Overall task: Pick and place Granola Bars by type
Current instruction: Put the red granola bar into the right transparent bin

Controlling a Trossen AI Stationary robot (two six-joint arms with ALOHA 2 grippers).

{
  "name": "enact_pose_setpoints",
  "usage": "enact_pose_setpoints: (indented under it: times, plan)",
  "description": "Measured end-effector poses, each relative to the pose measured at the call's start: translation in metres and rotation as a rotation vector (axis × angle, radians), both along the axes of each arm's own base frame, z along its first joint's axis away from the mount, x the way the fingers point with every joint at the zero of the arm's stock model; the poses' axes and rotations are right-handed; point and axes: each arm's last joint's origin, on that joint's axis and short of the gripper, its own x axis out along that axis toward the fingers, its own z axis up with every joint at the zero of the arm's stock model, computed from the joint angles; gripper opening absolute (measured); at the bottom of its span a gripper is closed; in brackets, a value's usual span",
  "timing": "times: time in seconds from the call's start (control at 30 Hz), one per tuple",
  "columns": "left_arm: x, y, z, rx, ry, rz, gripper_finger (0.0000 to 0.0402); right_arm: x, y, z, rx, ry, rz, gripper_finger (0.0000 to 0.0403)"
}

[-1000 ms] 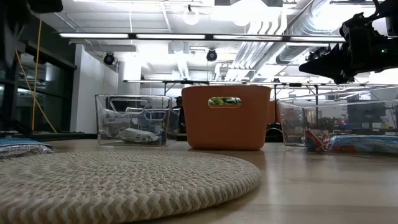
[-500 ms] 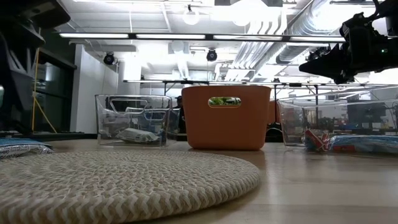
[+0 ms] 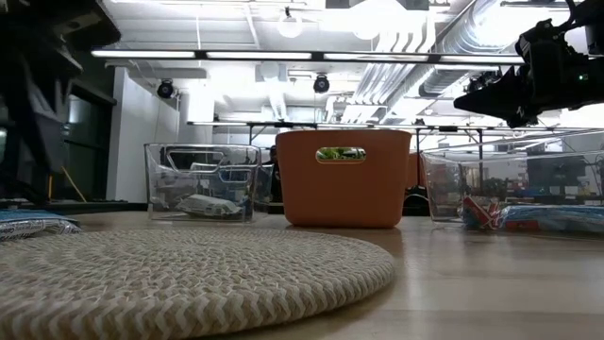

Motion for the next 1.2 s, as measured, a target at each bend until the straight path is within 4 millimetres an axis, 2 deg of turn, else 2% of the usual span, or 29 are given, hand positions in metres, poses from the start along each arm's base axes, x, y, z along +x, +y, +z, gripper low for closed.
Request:
enact_pose_setpoints:
  times: [0.2, 1.2]
  plan:
    - [0.0085, 0.0094, -0.0005, -0.014, 0.027, 0.021, 0.0209, 0.0000, 0.0000, -0.0001, 0.000, 0.000, 0.000, 0.0000]
    - [0.0074, 0.0049, -0.0031, -0.022, 0.072, -0.193, 0.0209, 0.0000, 0.0000, 0.0000, 0.000, 0.000, 0.000, 0.0000]
